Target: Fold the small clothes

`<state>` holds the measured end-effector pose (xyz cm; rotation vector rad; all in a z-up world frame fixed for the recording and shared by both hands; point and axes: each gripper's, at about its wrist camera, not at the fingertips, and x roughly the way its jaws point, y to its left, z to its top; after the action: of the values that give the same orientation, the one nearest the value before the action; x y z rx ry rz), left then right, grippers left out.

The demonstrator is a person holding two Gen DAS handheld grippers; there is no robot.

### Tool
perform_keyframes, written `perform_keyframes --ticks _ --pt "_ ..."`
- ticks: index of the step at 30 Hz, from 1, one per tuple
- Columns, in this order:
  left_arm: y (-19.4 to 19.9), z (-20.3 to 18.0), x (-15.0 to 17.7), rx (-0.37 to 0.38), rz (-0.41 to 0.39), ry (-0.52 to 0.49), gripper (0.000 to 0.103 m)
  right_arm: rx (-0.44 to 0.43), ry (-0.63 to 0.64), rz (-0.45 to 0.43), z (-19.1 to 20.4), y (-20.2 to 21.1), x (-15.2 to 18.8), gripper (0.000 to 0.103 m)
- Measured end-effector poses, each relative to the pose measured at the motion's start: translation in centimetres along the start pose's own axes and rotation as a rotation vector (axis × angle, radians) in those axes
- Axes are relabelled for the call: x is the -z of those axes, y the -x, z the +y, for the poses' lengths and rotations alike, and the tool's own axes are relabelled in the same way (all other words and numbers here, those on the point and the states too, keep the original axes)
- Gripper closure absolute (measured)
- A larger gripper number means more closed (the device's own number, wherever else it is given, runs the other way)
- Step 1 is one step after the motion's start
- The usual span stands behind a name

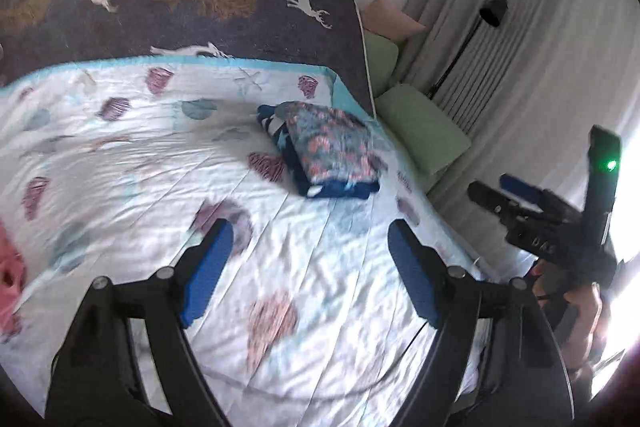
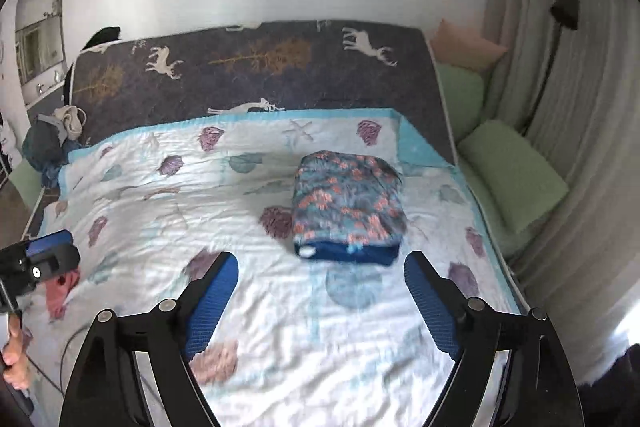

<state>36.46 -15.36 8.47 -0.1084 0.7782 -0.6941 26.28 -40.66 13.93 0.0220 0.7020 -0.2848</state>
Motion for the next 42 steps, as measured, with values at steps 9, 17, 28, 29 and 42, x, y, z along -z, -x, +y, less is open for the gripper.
perform_keyframes --ticks 9,17,28,29,42 --pt "6.2 -6.1 11.2 -0.242 -0.122 -0.214 0.008 0.1 0.112 -0.134 4.4 9.5 13.0 0.002" --pt "10.2 -6.4 16.4 -0.274 -0.192 -0.154 0.001 0.058 0.035 -0.154 5.9 13.9 18.9 0.0" --pt "11.6 -5.8 18.3 -0.34 -0.197 -0.115 0.001 0.041 0.027 -0.165 6.9 14.6 20.7 0.0" --pt "11.6 -5.8 18.4 -0.345 -0.2 -0.114 0.001 0.04 0.025 -0.164 7.0 14.7 20.9 0.0" --pt "11.8 -5.3 19.2 -0.312 -0.21 -0.1 0.001 0.069 0.028 -0.149 6.7 14.4 21.0 0.0"
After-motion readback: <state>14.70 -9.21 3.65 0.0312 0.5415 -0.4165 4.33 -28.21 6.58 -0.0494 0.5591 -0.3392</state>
